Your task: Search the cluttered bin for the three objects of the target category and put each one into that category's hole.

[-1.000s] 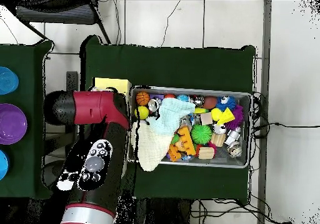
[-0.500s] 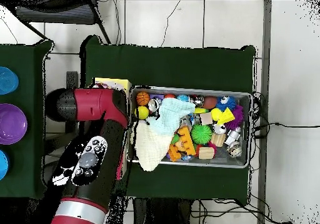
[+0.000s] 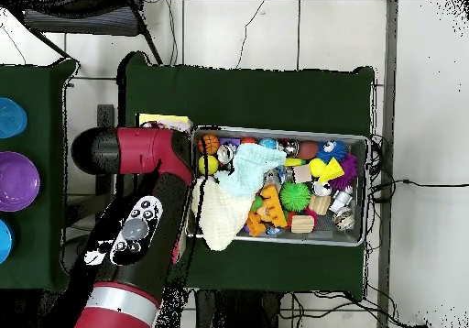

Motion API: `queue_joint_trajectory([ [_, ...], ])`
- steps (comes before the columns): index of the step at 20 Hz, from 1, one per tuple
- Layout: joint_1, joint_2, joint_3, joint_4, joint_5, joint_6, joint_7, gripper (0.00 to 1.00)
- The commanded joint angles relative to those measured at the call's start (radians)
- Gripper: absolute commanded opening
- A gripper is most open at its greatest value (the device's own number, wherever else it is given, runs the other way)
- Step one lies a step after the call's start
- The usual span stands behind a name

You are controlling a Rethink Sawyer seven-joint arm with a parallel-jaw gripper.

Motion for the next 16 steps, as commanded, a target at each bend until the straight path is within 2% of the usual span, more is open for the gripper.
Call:
queue_joint_trajectory([
  [1, -0.081, 0.071, 0.074, 0.009, 0.037, 0.072, 0.156, 0.0],
  [4, -0.11, 0.089, 0.132, 0.017, 0.059, -0.01, 0.125, 0.0],
  [9, -0.181, 0.11, 0.272, 0.044, 0.091, -0.124, 0.03, 0.0],
  [12, -0.224, 0.113, 0.336, 0.051, 0.083, -0.13, -0.026, 0.0],
  [16, -0.248, 0.118, 0.38, 0.06, 0.068, -0.112, -0.035, 0.0],
])
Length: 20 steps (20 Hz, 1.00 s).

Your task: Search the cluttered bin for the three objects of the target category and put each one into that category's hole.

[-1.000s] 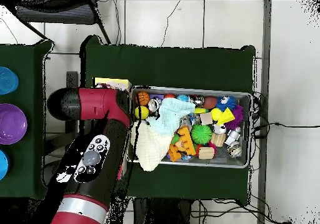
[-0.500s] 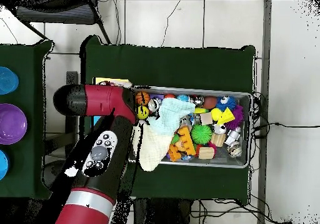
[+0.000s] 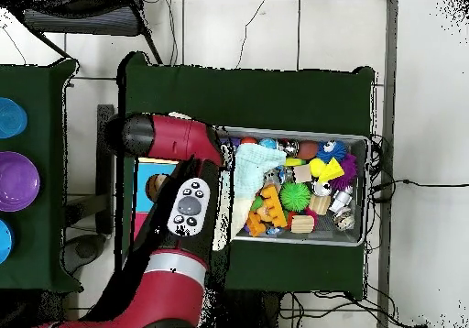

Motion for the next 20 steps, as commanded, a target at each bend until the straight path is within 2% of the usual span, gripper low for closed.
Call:
queue_joint_trajectory([
  [1, -0.104, 0.121, 0.207, 0.061, 0.001, -0.124, -0.03, 0.0],
  [7, -0.084, 0.101, 0.181, 0.059, -0.016, -0.041, 0.023, 0.0],
  [9, -0.086, 0.077, 0.182, 0.077, -0.021, -0.005, 0.011, 0.0],
  [13, -0.093, -0.02, 0.198, 0.164, -0.032, 0.005, -0.036, 0.0],
  [16, -0.076, -0.108, 0.184, 0.225, -0.039, 0.0, -0.029, 0.0],
  [20, -0.039, -0.177, 0.129, 0.238, -0.066, 0.006, 0.006, 0.0],
])
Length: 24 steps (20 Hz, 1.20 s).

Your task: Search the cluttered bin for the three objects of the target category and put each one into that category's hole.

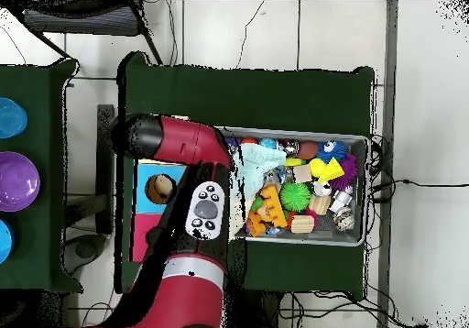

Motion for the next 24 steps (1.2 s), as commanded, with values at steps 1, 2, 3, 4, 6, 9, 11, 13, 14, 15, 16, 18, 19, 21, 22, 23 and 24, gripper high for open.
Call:
queue_joint_trajectory([
  [1, 0.02, -0.109, 0.031, 0.159, -0.065, -0.029, 0.016, 0.0],
  [2, 0.029, -0.116, 0.019, 0.16, -0.07, -0.031, 0.026, 0.0],
  [3, 0.035, -0.123, 0.013, 0.164, -0.071, -0.034, 0.032, 0.0],
  [4, 0.038, -0.128, 0.011, 0.166, -0.071, -0.036, 0.034, 0.0],
  [6, 0.047, -0.132, 0.001, 0.17, -0.075, -0.057, 0.045, 0.0],
  [9, 0.047, -0.127, -0.011, 0.169, -0.083, -0.095, 0.053, 0.0],
  [11, 0.047, -0.123, -0.017, 0.167, -0.091, -0.119, 0.062, 0.0],
  [13, 0.046, -0.119, -0.02, 0.164, -0.101, -0.137, 0.069, 0.0],
  [14, 0.049, -0.119, -0.026, 0.162, -0.109, -0.139, 0.075, 0.0],
  [15, 0.051, -0.118, -0.033, 0.159, -0.115, -0.142, 0.08, 0.0],
  [16, 0.052, -0.119, -0.037, 0.158, -0.12, -0.144, 0.083, 0.0],
  [18, 0.055, -0.121, -0.045, 0.157, -0.127, -0.147, 0.09, 0.0],
  [19, 0.06, -0.12, -0.049, 0.156, -0.131, -0.152, 0.097, 0.0],
  [21, 0.064, -0.122, -0.056, 0.154, -0.135, -0.145, 0.101, 0.0],
  [22, 0.064, -0.126, -0.056, 0.155, -0.135, -0.14, 0.1, 0.0],
  [23, 0.064, -0.129, -0.061, 0.155, -0.137, -0.13, 0.099, 0.0],
  [24, 0.065, -0.136, -0.063, 0.157, -0.136, -0.116, 0.097, 0.0],
])
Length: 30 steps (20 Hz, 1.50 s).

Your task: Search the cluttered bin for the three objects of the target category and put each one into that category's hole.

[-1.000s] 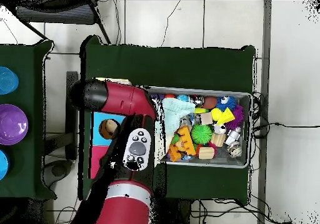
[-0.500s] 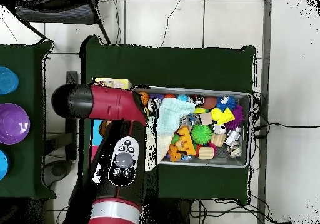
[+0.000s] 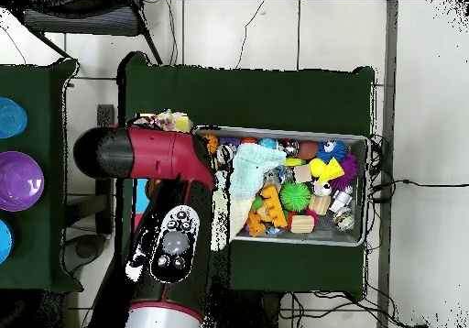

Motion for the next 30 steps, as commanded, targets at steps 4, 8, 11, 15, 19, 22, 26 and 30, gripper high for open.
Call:
queue_joint_trajectory([
  [4, -0.032, -0.067, 0.009, 0.127, -0.033, 0.05, 0.058, 0.0],
  [8, -0.031, -0.126, 0.005, 0.148, -0.033, 0.119, 0.049, 0.0],
  [11, -0.036, -0.149, 0.01, 0.15, -0.031, 0.158, 0.042, 0.0],
  [15, -0.038, -0.164, 0.014, 0.147, -0.034, 0.184, 0.042, 0.0],
  [19, -0.023, -0.164, -0.005, 0.147, -0.052, 0.192, 0.06, 0.0],
  [22, -0.053, -0.145, 0.023, 0.165, -0.058, 0.148, 0.026, 0.0],
  [26, -0.076, -0.138, 0.051, 0.204, -0.062, 0.07, -0.002, 0.0],
  [30, -0.081, -0.129, 0.042, 0.207, -0.083, 0.053, -0.006, 0.0],
])
